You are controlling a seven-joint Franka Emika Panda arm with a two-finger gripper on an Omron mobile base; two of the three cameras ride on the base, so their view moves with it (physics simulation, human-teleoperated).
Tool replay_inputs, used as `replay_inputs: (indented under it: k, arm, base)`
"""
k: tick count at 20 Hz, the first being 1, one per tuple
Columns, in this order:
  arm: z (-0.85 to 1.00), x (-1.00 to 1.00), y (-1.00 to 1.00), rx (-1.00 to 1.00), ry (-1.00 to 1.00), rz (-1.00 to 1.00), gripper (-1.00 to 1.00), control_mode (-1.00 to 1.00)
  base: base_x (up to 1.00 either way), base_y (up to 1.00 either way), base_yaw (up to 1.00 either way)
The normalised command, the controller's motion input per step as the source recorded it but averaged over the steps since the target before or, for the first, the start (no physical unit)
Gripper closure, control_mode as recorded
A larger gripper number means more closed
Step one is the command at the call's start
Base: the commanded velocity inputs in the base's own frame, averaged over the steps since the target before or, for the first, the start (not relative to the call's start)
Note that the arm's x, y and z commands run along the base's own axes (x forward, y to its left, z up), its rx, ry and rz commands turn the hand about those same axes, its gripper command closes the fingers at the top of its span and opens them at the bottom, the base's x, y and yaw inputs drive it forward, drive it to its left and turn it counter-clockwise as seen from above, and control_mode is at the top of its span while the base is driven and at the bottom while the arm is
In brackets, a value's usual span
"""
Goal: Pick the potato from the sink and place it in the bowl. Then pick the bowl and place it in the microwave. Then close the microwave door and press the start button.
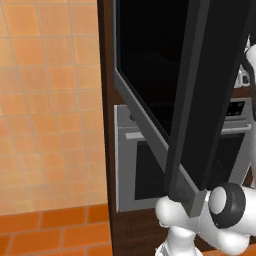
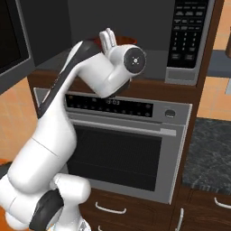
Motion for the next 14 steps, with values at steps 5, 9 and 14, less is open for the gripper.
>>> replay_inputs:
  k: [5, 9, 14]
  arm:
    - [-0.24, -0.51, 0.09, -0.57, -0.37, -0.13, -1.0, -1.0]
    - [-0.26, 0.0, 0.2, -0.77, -0.3, -0.26, -1.0, -1.0]
    - [-0.82, 0.01, 0.02, -0.63, -0.11, -0.07, -1.0, -1.0]
  base:
    - [0.0, 0.0, 0.0]
    - [0.0, 0.0, 0.0]
    - [0.0, 0.0, 0.0]
